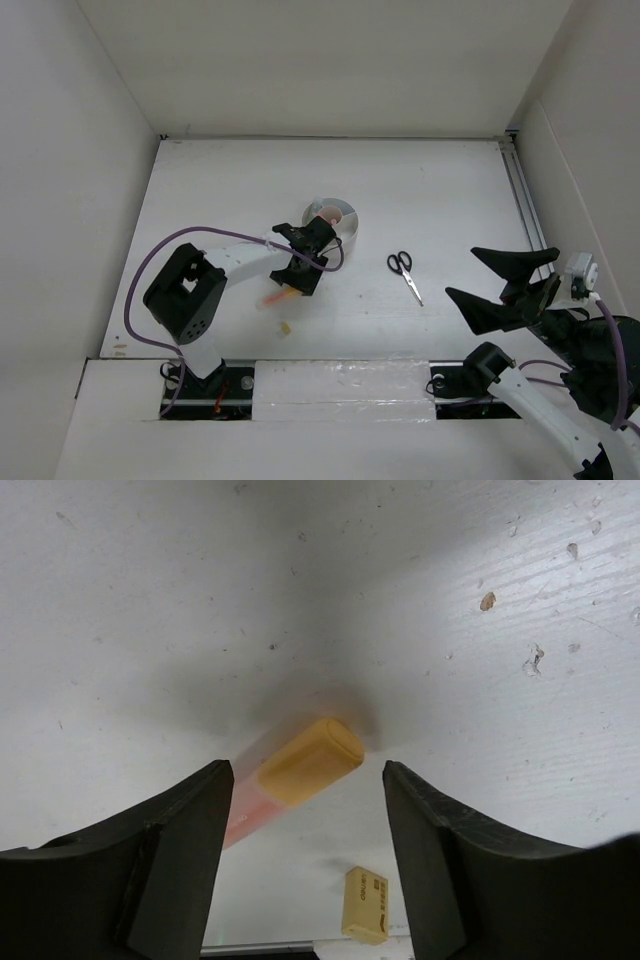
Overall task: Sort the stationery into containers
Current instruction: Grab a piece of stationery with the left arm
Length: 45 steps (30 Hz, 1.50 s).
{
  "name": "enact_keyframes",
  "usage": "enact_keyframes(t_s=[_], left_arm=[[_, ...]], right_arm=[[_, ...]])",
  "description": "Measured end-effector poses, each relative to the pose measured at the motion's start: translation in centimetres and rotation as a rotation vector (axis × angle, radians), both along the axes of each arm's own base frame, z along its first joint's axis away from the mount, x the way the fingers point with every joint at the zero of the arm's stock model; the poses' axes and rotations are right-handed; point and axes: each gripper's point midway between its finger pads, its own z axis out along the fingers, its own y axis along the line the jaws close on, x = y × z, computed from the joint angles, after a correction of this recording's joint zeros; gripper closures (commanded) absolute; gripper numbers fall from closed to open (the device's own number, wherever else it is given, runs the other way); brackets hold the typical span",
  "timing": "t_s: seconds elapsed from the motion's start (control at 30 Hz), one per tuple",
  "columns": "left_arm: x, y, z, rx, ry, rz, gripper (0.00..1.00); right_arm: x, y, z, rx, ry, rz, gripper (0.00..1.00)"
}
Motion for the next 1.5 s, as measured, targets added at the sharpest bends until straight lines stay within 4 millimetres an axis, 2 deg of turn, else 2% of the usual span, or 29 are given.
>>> enact_keyframes(t_s=[0.27, 0.57, 0.77, 1.13, 1.5], left_arm=[[-0.5, 0.0, -1.1, 0.016, 0.041, -0.005, 0.37], [-0.5, -0.1, -1.3, 0.012, 0.049, -0.006, 0.56], [-0.5, -0.1, -1.3, 0.011, 0.047, -0.006, 0.59], [-0.1, -0.2, -0.4, -0.002, 0.016, -0.001, 0.80], [0.2, 0.0, 0.1, 0.001, -0.009, 0.004, 0.91]], right_arm=[[-0.1, -0.1, 0.1, 0.003, -0.003, 0.000, 0.00], [-0.1, -0.1, 0.0, 0.002, -0.004, 0.000, 0.00], [-0.2, -0.1, 0.1, 0.003, -0.005, 0.000, 0.00], [-0.3, -0.2, 0.2, 0.007, -0.010, 0.000, 0.00], [-0.3, -0.2, 0.2, 0.007, -0.010, 0.000, 0.00]])
